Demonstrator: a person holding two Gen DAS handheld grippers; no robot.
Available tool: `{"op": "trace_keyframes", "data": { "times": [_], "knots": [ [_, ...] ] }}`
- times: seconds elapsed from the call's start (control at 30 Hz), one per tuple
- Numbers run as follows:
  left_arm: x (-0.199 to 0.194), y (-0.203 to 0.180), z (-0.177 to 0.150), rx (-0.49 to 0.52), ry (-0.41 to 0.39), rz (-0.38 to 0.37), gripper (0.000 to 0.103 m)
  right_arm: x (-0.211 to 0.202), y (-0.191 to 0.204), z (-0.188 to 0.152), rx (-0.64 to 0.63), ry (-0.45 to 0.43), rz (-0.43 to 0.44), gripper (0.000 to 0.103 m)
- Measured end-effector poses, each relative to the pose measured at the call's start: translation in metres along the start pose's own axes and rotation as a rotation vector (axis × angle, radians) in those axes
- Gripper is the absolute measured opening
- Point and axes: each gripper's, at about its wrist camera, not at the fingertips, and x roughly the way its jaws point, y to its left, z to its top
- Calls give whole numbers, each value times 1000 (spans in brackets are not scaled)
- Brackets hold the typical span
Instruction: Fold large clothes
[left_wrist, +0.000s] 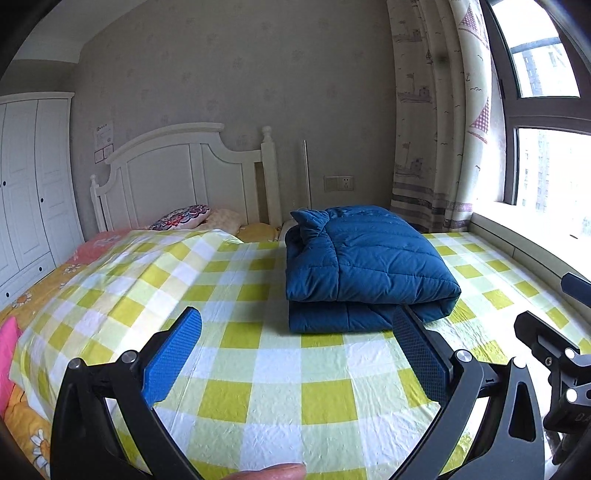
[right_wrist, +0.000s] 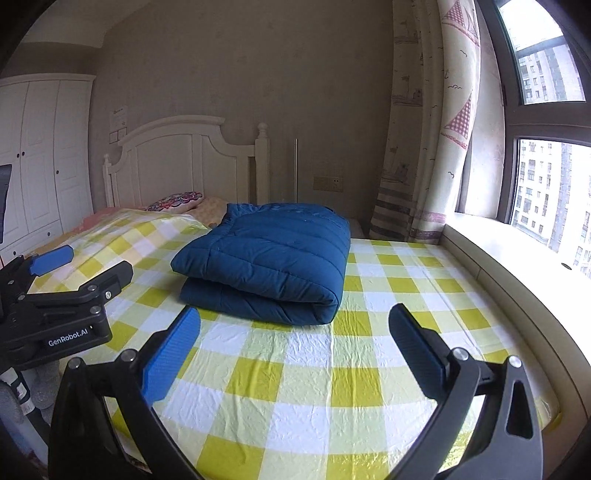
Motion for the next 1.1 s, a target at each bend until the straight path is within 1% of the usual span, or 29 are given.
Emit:
{"op": "trace_keyframes", "data": {
  "times": [0.13, 1.1],
  "knots": [
    [2, 2, -1, -6, 10, 0, 99, 1, 1, -1, -4, 2, 14, 101],
    [3, 1, -7, -6, 26, -10, 99, -3, 11, -2, -2, 8, 22, 101]
  ]
}}
